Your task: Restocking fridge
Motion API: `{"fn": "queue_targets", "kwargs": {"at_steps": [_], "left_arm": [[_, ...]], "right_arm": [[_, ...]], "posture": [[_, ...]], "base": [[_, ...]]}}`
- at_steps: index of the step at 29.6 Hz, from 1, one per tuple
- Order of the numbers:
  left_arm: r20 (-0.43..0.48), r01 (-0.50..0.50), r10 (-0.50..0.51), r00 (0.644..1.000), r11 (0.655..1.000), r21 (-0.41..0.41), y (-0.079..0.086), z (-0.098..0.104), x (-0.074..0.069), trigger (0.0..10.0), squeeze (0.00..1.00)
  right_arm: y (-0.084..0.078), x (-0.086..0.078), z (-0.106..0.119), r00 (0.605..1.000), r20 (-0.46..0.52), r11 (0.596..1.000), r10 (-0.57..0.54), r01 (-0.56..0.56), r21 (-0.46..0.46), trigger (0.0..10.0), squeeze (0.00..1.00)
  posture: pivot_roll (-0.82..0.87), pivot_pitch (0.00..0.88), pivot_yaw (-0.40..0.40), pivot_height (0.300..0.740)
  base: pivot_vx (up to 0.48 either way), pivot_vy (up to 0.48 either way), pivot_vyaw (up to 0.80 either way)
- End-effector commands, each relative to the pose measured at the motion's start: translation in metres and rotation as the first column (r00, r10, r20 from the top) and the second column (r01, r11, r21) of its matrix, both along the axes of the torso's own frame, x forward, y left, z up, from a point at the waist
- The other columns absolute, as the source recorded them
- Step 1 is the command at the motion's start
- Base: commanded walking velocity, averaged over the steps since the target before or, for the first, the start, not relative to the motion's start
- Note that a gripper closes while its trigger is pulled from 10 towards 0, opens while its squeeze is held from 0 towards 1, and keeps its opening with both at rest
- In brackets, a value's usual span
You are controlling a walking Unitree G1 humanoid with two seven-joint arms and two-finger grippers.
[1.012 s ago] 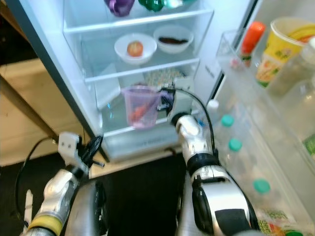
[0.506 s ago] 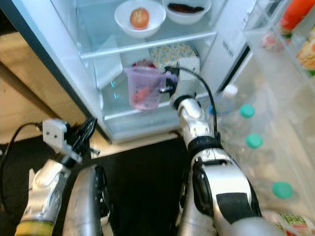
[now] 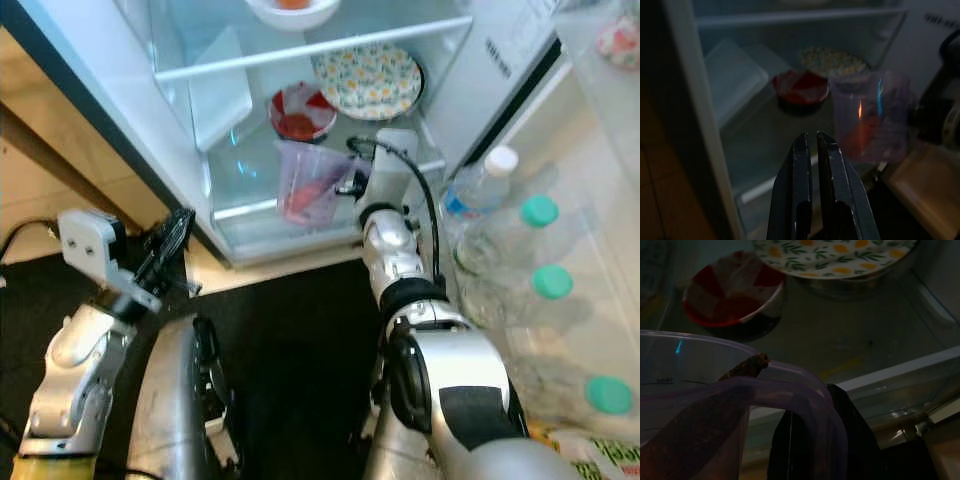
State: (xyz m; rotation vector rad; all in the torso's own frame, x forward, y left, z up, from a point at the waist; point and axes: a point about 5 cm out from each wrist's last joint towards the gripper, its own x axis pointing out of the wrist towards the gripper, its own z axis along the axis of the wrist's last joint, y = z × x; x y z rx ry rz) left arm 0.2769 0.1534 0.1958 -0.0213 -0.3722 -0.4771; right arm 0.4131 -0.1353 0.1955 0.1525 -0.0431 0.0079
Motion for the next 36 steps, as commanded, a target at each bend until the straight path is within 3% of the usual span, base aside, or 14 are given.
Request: {"fn": "queue_targets", "kwargs": {"at_steps": [1,11,19,21,32,36], "left_arm": [[-0.03,0.019,-0.019,0.999,1.0,0.02,-0.001,-0.001,-0.003,10.0,0.0],[-0.024,0.064,-0.064,0.998,0.998,0.015,-0.015,0.01,-0.003,10.0,0.0],[-0.015,0.092,-0.092,0.996,0.996,0.003,-0.021,0.024,-0.007,10.0,0.0],[-0.007,0.107,-0.107,0.994,0.994,0.001,-0.025,0.03,-0.007,10.0,0.0],[-0.006,0.145,-0.145,0.989,0.989,0.002,-0.034,0.04,-0.012,10.0,0.0],[0.003,0.176,-0.176,0.984,0.984,-0.007,-0.042,0.049,-0.015,10.0,0.0]], "right_arm": [[0.0,0.001,-0.002,0.999,-0.034,0.999,-0.019,0.02,0.027,10.0,0.0],[-0.009,-0.001,-0.001,0.985,-0.011,0.984,-0.171,0.17,-0.044,10.0,0.0],[-0.019,0.0,-0.001,0.984,-0.029,0.982,-0.177,0.178,0.056,10.0,0.0],[-0.024,0.002,0.003,0.986,-0.049,0.978,-0.158,0.163,0.128,10.0,0.0],[-0.026,0.006,0.02,0.987,-0.006,0.983,-0.163,0.163,0.089,10.0,0.0],[-0.03,0.008,0.037,0.983,0.041,0.977,-0.177,0.17,0.13,10.0,0.0]], "posture": [[0.22,0.554,0.06,0.365],[0.23,0.585,0.062,0.365],[0.24,0.614,0.073,0.365],[0.25,0.628,0.081,0.365],[0.29,0.668,0.1,0.365],[0.33,0.691,0.114,0.365]], "base": [[0.0,0.0,0.0],[0.0,0.0,0.0],[0.0,0.0,0.0],[0.0,0.0,0.0],[0.0,0.0,0.0],[0.0,0.0,0.0]]}}
